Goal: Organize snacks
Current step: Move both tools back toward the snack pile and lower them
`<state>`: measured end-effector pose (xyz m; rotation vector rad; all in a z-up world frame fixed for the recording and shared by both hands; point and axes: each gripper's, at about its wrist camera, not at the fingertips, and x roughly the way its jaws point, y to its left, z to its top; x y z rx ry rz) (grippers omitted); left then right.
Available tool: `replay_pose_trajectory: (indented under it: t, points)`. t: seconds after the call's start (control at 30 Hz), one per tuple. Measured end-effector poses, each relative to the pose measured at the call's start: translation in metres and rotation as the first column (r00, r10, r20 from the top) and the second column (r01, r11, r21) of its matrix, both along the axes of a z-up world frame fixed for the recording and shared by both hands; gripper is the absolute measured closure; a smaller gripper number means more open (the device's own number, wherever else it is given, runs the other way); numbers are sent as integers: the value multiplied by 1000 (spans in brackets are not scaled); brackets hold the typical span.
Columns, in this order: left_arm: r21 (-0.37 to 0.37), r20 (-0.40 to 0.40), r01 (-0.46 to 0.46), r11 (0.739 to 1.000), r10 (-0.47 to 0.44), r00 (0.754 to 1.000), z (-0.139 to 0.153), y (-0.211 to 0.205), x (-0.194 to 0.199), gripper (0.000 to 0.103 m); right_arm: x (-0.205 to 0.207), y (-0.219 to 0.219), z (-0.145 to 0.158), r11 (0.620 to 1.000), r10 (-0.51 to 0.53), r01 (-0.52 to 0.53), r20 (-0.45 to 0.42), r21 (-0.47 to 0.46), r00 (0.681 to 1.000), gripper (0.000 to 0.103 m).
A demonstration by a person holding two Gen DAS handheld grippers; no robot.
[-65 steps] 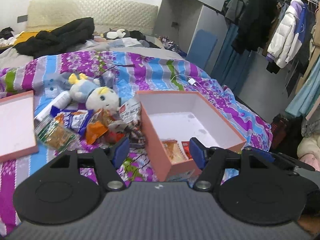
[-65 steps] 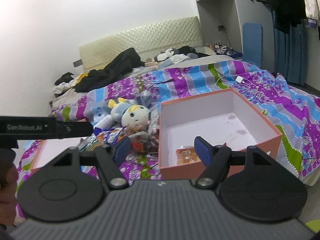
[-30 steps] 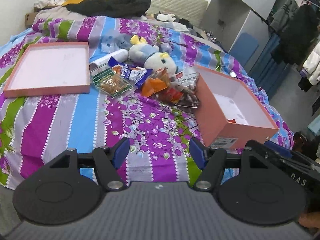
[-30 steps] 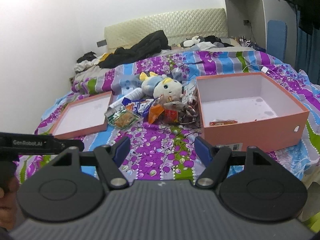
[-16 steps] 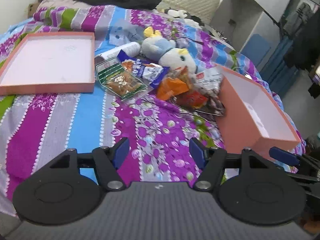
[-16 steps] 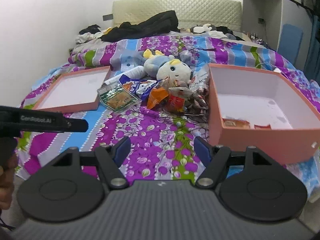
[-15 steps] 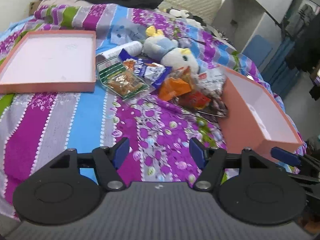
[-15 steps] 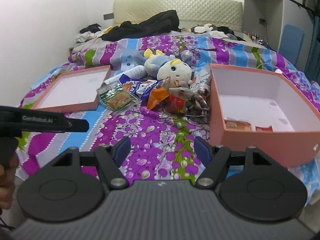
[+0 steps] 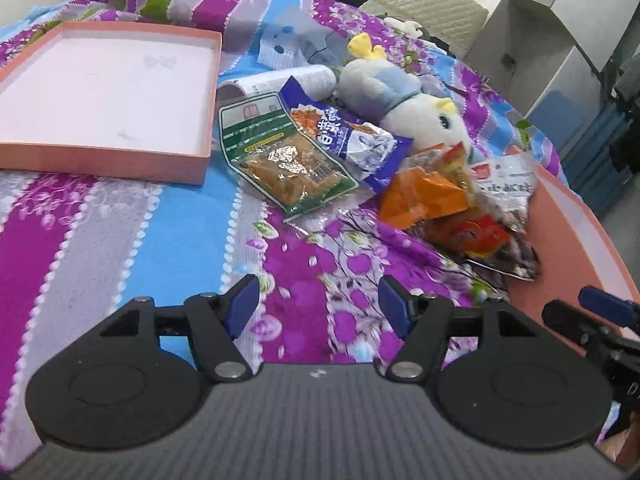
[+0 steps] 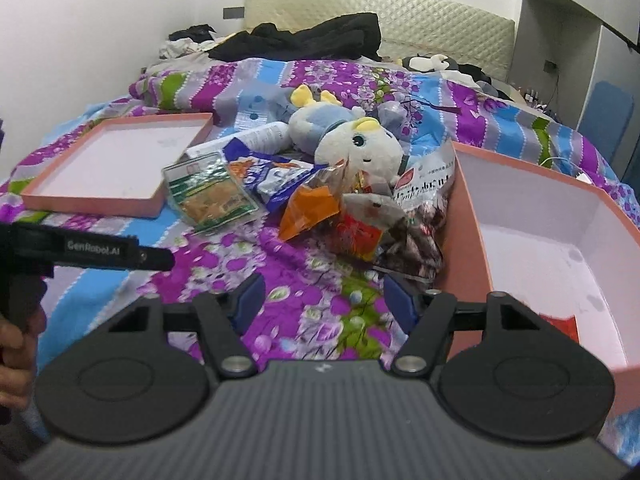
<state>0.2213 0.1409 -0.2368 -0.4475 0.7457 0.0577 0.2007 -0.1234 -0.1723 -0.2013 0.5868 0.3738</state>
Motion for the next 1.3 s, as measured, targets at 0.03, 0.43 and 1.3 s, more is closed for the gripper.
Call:
replay_pose_trajectory:
  t: [0.03, 0.43, 1.3]
  points:
    - [2, -1, -4, 1000, 4, 1000, -4, 1, 7, 32, 7, 2, -2, 1000, -1, 1, 4, -6, 1000, 37]
    - [50, 16, 5, 999, -6, 1000, -27, 4, 73, 33, 79, 26, -30, 995, -50, 53, 41, -87, 998, 45]
    - [63, 39, 27, 998, -29, 999, -24, 3, 69, 87, 70, 37, -42, 990, 19, -21, -11, -141, 1000, 95]
